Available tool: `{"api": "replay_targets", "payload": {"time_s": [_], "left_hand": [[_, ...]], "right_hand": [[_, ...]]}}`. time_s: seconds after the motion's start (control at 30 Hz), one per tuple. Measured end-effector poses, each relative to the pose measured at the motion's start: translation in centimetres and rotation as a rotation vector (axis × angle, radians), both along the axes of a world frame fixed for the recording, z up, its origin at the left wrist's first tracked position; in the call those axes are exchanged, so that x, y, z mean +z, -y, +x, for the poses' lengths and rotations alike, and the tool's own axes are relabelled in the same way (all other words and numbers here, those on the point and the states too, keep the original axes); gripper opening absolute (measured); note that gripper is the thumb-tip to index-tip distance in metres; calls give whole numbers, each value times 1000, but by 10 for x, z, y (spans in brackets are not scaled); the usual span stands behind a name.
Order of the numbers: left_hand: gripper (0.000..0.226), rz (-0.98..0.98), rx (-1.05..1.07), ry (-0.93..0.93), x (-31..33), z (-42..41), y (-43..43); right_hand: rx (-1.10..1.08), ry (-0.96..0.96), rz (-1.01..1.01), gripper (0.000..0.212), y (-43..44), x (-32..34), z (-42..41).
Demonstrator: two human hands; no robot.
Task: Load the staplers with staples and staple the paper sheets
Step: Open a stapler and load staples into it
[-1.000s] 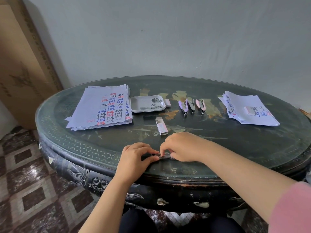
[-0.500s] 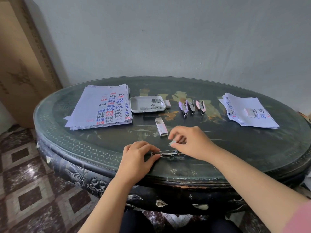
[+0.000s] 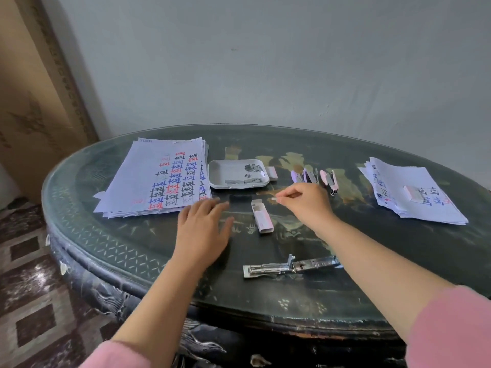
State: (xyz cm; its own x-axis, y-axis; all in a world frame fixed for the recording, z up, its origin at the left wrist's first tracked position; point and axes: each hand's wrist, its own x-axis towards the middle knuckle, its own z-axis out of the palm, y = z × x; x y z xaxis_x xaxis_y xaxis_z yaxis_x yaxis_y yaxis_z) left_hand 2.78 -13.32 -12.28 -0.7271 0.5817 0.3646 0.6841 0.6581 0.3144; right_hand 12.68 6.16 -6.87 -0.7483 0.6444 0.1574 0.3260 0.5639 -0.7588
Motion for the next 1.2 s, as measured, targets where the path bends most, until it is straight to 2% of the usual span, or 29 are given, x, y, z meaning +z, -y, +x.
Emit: {"api": "replay_targets", "payload": {"time_s": [0.13, 0.37, 0.5, 0.63, 0.67, 0.7, 0.8, 0.83, 0.87, 1.0, 1.2], "left_hand": [[55, -154, 90, 86, -11, -26, -11], [61, -114, 115, 48, -22, -30, -13], [64, -97, 92, 18, -22, -30, -14], [66, -79, 94, 1, -22, -31, -13], [67, -75, 94, 3, -22, -30, -13], [67, -72, 93, 7, -21, -30, -13], [67, -75, 97, 15, -20, -29, -14], [65, -77, 100, 19, -19, -28, -13], [62, -79, 101, 26, -18, -28, -13], [54, -72, 98, 44, -15, -26, -12], [54, -54, 88, 47, -16, -25, -10]], "right_hand": [[1, 31, 95, 11, -11, -8, -53], [46, 71, 230, 14, -19, -31, -133], [120, 119, 282, 13, -25, -45, -147], [75, 29, 321, 16, -19, -28, -122], [69, 77, 358, 21, -16, -21, -109], [85, 192, 388, 35, -11, -13, -94], [196, 623, 345, 79, 6, -2, -48], [230, 669, 325, 83, 11, -2, -37], [252, 663, 306, 79, 14, -2, -30], [372, 610, 387, 24, 11, 12, -20], [492, 576, 627, 30, -2, 10, -7]]}}
